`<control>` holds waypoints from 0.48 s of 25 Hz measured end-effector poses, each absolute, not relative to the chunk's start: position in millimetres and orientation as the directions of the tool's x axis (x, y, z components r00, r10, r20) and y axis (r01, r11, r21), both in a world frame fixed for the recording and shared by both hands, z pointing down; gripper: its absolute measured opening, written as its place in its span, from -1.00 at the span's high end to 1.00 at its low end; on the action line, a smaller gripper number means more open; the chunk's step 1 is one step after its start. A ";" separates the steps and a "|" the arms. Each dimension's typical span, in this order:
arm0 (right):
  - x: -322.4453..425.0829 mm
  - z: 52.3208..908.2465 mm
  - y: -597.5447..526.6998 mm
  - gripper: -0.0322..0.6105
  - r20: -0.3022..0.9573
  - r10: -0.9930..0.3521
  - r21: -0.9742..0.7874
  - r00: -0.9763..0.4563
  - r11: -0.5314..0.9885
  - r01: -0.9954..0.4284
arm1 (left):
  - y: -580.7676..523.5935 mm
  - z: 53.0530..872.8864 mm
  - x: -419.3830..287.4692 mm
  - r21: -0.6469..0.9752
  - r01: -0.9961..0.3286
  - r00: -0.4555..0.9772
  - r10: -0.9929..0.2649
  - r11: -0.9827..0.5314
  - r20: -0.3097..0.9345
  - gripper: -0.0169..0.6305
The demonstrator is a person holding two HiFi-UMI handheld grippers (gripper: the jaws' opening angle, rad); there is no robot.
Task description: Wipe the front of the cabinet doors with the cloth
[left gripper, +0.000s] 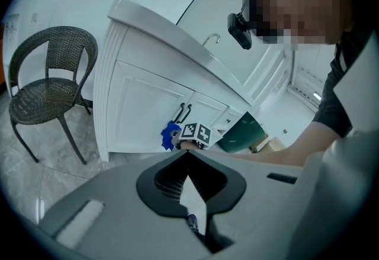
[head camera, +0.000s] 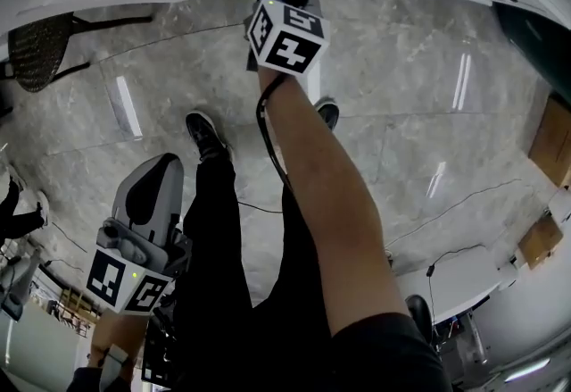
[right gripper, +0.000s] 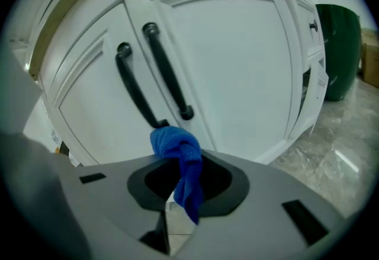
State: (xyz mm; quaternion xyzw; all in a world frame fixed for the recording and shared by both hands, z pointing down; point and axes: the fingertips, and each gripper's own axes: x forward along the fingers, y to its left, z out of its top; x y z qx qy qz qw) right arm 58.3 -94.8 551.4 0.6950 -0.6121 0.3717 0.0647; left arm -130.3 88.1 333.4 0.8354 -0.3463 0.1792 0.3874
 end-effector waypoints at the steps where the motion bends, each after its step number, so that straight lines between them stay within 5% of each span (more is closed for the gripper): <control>1: 68.7 553.5 -90.2 0.69 0.598 -0.801 -0.362 -0.014 -0.254 -0.897 | 89.9 335.6 -124.3 0.528 -0.714 0.700 -0.436 -0.461 0.566 0.95; 7: 88.1 556.4 -63.9 0.69 0.633 -0.774 -0.331 -0.007 -0.263 -0.906 | 96.7 337.6 -112.9 0.544 -0.709 0.705 -0.436 -0.450 0.558 0.95; 12: 25.1 543.7 -72.5 0.69 0.624 -0.775 -0.325 -0.098 -0.144 -0.935 | 86.7 328.0 -136.7 0.528 -0.716 0.698 -0.456 -0.457 0.552 0.95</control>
